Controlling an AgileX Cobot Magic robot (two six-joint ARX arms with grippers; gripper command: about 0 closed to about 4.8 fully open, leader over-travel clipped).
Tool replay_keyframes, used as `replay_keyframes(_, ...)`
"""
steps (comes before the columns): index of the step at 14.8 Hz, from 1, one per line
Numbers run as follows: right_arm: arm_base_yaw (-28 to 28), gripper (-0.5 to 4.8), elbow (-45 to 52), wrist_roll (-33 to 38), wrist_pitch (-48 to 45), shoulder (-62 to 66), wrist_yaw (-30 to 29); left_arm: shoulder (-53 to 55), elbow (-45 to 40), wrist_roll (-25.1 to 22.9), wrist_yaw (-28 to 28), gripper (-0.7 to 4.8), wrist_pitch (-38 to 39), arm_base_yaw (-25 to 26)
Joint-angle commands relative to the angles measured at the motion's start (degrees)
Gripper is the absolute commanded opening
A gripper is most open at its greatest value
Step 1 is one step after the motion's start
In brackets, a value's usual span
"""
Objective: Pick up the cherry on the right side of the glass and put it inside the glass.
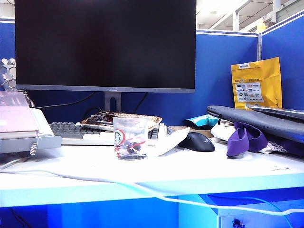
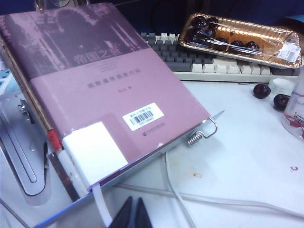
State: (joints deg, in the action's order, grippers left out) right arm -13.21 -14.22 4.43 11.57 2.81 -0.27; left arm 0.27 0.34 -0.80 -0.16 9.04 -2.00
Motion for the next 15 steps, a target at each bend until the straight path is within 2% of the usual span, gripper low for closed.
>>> replay_keyframes(1, 3.87, -0.05, 6.14, 0.07, -6.95, -2.64, -0.33, -0.17, -0.02, -0.24, 0.22, -0.05, 0.68, 0.04)
replay_keyframes(5, 7.74, -0.05, 11.08, 0.22, -7.08, -2.64, -0.44, -0.17, -0.02, -0.24, 0.22, -0.05, 0.68, 0.04)
replay_keyframes(6, 8.98, -0.05, 12.85, 2.34, -6.64, -2.64, -1.31, -0.17, -0.02, -0.24, 0.22, -0.05, 0.68, 0.04)
replay_keyframes(8, 9.29, -0.05, 13.92, 3.61, -1.7, -2.64, -1.16, -0.17, -0.02, -0.24, 0.22, -0.05, 0.68, 0.04)
replay_keyframes(15, 9.62, -0.05, 13.92, 3.67, -2.01, -2.64, -1.16, -0.17, -0.02, -0.24, 0.22, -0.05, 0.68, 0.04)
